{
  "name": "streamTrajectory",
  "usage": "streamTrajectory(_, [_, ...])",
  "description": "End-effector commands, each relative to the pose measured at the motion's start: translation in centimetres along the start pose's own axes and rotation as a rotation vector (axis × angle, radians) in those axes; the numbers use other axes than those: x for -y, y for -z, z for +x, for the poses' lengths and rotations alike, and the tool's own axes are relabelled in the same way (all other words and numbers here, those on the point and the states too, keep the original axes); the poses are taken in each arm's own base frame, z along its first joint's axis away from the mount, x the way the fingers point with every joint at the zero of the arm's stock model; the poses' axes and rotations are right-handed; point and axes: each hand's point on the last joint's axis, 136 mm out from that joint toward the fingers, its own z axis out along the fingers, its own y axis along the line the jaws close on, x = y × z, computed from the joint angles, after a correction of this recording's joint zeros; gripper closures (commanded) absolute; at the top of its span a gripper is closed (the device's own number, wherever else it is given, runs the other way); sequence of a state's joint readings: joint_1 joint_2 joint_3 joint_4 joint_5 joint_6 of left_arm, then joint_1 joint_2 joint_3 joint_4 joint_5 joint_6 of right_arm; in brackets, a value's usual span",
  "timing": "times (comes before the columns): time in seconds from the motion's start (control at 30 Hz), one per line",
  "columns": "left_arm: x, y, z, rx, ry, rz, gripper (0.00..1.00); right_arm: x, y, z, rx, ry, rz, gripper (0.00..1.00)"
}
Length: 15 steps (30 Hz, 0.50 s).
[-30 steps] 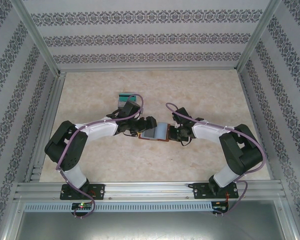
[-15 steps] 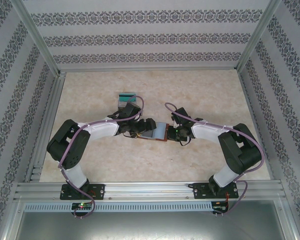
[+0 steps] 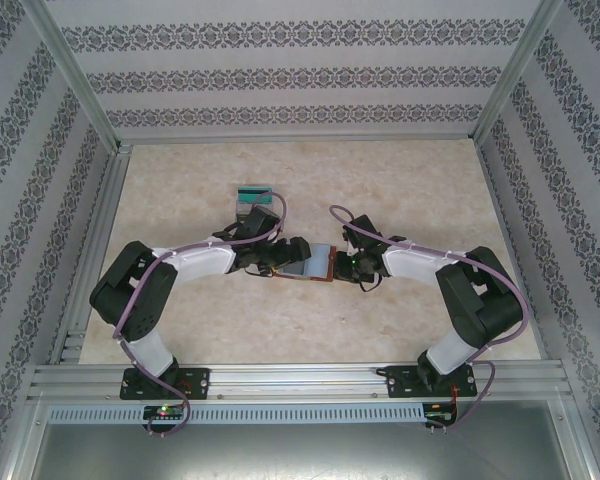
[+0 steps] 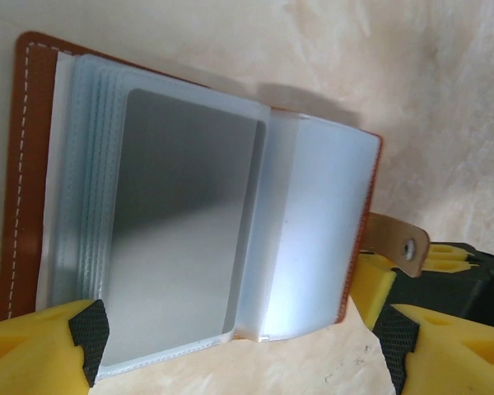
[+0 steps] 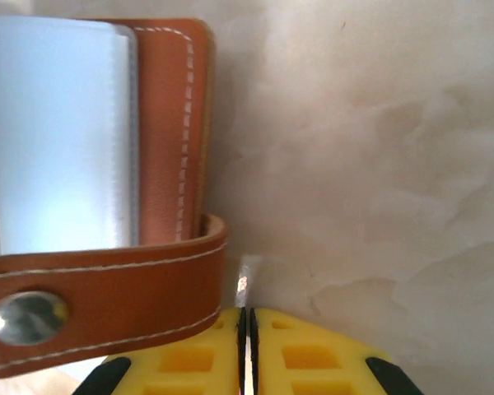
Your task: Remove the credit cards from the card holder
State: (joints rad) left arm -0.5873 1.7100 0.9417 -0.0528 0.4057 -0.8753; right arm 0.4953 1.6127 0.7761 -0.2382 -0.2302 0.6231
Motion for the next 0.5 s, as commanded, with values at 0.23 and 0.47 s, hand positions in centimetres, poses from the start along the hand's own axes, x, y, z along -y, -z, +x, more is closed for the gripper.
streamTrajectory(0.23, [-1.1,0.0,0.0,0.004,0.002,-0.043,0.12,0.0,-0.9,1.2,-0.042,0.011,0.004,0.86])
streamTrajectory(0.47, [-1.5,-0.5,0.3,-0.015,0.005,-0.049,0.12,-0.2,-1.0,1.2,-0.046,0.016,0.002,0.87])
